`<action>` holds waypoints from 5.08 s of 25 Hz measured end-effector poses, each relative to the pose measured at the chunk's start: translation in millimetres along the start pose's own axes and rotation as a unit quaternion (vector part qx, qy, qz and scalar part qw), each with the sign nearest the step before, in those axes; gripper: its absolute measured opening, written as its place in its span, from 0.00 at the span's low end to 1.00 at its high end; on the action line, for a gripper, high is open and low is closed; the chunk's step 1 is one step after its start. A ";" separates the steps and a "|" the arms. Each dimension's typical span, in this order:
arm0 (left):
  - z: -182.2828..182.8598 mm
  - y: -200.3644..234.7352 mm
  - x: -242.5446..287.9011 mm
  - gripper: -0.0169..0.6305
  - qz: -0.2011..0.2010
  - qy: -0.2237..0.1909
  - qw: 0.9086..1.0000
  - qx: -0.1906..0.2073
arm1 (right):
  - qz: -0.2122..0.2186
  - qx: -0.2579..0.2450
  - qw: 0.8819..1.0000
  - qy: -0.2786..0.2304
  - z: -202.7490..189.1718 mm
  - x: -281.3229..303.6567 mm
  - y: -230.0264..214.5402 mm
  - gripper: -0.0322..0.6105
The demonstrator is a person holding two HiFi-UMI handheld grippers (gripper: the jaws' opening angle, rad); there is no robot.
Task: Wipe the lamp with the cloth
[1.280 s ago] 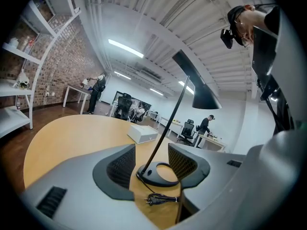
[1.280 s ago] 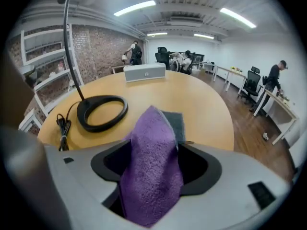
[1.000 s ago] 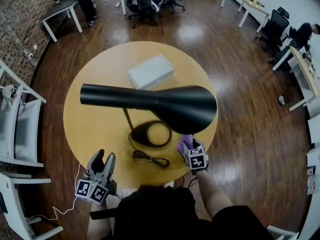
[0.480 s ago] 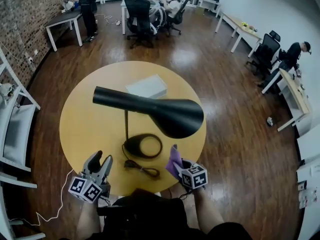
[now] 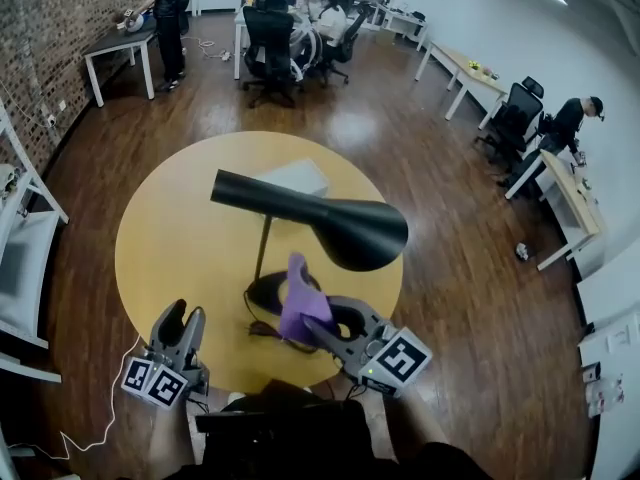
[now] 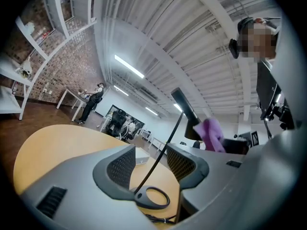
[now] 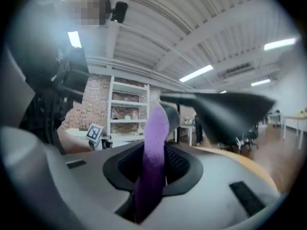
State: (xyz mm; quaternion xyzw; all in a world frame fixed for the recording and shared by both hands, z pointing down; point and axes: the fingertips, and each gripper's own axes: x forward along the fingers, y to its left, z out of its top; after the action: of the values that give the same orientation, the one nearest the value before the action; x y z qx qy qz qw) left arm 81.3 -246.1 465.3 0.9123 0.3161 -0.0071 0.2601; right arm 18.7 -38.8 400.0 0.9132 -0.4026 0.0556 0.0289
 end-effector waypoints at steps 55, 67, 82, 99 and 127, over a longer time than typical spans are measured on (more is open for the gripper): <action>-34.9 -48.6 49.6 0.32 -0.119 0.092 0.989 -0.005 | -0.248 -0.396 0.881 0.072 58.8 -47.1 -84.2 0.21; -2.0 -9.4 1.7 0.32 -0.054 0.024 0.998 -0.015 | -0.165 -0.577 0.800 0.006 126.5 123.4 7.2 0.21; 3.2 1.2 -3.9 0.32 -0.059 0.026 0.998 -0.018 | -0.237 -0.649 0.720 0.075 76.3 123.2 -30.9 0.21; -17.5 -33.9 32.9 0.32 -0.138 0.080 0.987 -0.029 | -0.303 -0.586 0.715 0.230 20.7 49.7 -68.3 0.21; 56.4 -95.7 132.7 0.35 -0.267 0.071 0.952 0.131 | -0.213 -0.360 0.906 0.059 174.9 119.0 -47.4 0.21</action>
State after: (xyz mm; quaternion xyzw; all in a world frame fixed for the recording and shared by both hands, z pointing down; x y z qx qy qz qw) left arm 140.4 -133.4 347.9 0.8190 0.5619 -0.0532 0.1037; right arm 147.1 -111.1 240.9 0.8996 -0.1890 -0.0472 0.3908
